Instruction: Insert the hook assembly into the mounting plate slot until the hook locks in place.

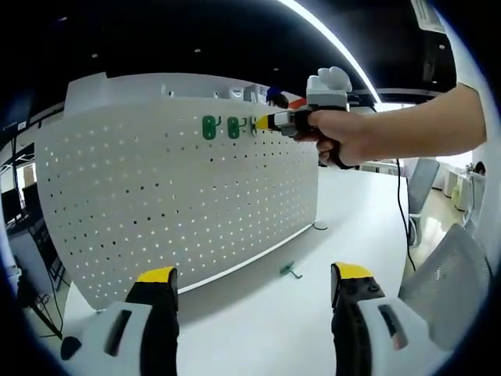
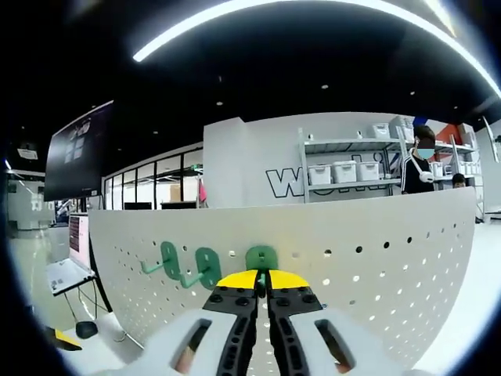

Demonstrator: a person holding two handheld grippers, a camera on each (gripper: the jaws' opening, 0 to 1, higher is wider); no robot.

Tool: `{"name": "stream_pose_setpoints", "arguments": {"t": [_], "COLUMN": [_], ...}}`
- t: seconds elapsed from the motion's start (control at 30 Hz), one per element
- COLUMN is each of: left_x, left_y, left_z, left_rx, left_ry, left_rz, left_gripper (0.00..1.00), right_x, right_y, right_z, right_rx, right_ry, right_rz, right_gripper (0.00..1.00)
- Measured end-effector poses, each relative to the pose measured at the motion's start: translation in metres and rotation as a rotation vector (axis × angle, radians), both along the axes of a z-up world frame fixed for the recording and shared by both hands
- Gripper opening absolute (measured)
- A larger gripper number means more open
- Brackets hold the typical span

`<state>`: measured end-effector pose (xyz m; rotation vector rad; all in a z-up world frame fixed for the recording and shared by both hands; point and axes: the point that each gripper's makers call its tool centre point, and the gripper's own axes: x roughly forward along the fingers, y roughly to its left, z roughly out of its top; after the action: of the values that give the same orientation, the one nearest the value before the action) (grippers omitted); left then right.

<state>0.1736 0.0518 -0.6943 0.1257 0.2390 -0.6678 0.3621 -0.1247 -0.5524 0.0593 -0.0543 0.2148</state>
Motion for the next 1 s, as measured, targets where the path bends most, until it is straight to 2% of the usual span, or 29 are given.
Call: {"name": "stream_pose_setpoints", "arguments": {"t": [0.23, 0.37, 0.4, 0.67, 0.97, 1.0], "left_x": [-0.0014, -0.0020, -0.0020, -0.0016, -0.0011, -0.0012], "left_y": [0.0013, 0.0009, 0.0003, -0.0032, 0.0016, 0.0019], "left_z": [0.0011, 0.0014, 0.0016, 0.0053, 0.0039, 0.0035], "left_rx": [-0.009, -0.010, -0.011, -0.018, -0.017, -0.016], "left_ry": [0.003, 0.002, 0.002, -0.009, -0.004, -0.003], "left_rz": [0.006, 0.004, 0.004, 0.001, 0.009, 0.009], "left_gripper": [0.82, 0.81, 0.81, 0.81, 0.81, 0.81], "right_x": [0.0012, 0.0014, 0.0018, 0.0010, 0.0012, 0.0008], "right_y": [-0.0008, -0.0003, -0.0006, -0.0010, -0.0012, -0.0009], "right_z": [-0.0010, -0.0017, -0.0018, -0.0027, -0.0035, -0.0038], "right_rx": [0.032, 0.019, -0.007, -0.013, 0.020, 0.003], "right_ry": [0.000, -0.006, -0.017, -0.033, -0.022, -0.028], "right_rz": [-0.069, -0.106, -0.121, -0.134, -0.140, -0.140], "right_gripper": [0.01, 0.01, 0.01, 0.01, 0.01, 0.01]}}
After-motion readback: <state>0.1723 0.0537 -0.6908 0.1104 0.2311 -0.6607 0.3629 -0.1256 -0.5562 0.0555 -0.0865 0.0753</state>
